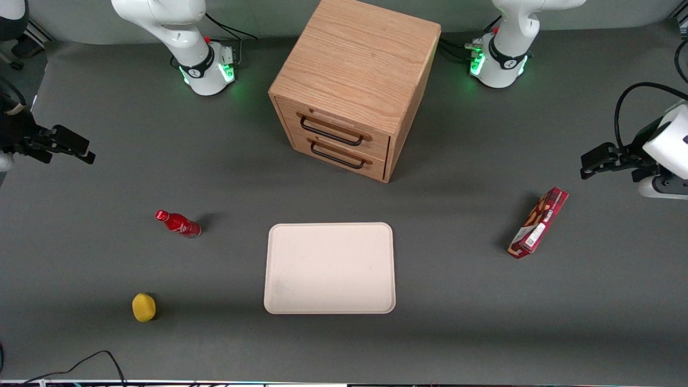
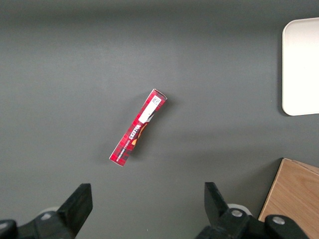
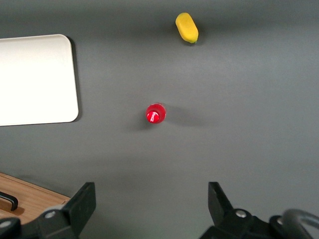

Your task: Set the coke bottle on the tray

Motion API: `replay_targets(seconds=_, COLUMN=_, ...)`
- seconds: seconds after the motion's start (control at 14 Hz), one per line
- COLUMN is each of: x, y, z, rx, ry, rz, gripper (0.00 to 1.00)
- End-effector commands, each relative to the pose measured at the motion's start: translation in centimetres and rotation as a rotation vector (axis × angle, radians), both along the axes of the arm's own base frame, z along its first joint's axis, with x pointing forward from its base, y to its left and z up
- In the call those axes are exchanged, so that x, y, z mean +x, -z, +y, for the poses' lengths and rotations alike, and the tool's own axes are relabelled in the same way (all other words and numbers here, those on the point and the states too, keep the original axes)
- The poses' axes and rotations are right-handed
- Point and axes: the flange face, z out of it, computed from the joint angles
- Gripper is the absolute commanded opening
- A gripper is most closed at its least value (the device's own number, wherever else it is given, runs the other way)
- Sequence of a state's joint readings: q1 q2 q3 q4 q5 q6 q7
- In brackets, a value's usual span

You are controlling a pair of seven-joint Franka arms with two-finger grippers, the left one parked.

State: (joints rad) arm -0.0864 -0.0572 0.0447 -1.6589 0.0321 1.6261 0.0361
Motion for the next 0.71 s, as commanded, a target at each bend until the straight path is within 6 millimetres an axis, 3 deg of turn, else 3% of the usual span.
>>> replay_targets(seconds=0.0, x=-0.2, y=0.8, z=0.1, rx=-0.012, ry=0.002, rz=0.017, gripper=1.0)
replay_targets(seconds=0.64, x=1.8, y=15.7, z=0.6, rx=-0.01, ry=-0.076, rz=-0.031, gripper=1.0)
